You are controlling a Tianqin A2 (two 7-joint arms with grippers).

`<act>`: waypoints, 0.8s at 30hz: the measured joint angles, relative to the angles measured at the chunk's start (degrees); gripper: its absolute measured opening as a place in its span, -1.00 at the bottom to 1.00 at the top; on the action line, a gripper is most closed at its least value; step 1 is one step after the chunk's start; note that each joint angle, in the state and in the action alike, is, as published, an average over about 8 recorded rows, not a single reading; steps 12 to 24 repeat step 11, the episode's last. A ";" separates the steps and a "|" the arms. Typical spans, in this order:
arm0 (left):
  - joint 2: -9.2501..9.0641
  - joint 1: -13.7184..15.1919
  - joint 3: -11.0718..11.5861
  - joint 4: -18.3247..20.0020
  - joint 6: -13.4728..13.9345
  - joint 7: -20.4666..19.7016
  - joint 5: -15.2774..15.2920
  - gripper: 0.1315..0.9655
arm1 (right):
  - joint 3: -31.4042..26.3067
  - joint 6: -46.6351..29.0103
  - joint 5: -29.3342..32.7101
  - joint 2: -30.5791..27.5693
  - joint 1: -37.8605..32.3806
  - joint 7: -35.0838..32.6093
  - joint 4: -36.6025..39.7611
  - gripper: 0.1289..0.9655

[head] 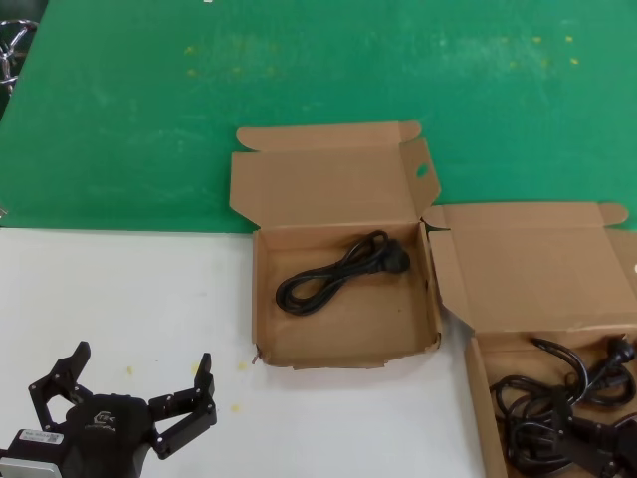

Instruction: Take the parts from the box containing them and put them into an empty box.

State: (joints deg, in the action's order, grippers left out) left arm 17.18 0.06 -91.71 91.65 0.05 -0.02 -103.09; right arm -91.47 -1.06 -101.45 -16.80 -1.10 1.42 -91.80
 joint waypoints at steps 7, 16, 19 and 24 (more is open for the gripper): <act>0.00 0.00 0.00 0.00 0.00 0.00 0.00 1.00 | 0.00 0.00 0.00 0.00 0.00 0.00 0.00 1.00; 0.00 0.00 0.00 0.00 0.00 0.00 0.00 1.00 | 0.00 0.00 0.00 0.00 0.00 0.00 0.00 1.00; 0.00 0.00 0.00 0.00 0.00 0.00 0.00 1.00 | 0.00 0.00 0.00 0.00 0.00 0.00 0.00 1.00; 0.00 0.00 0.00 0.00 0.00 0.00 0.00 1.00 | 0.00 0.00 0.00 0.00 0.00 0.00 0.00 1.00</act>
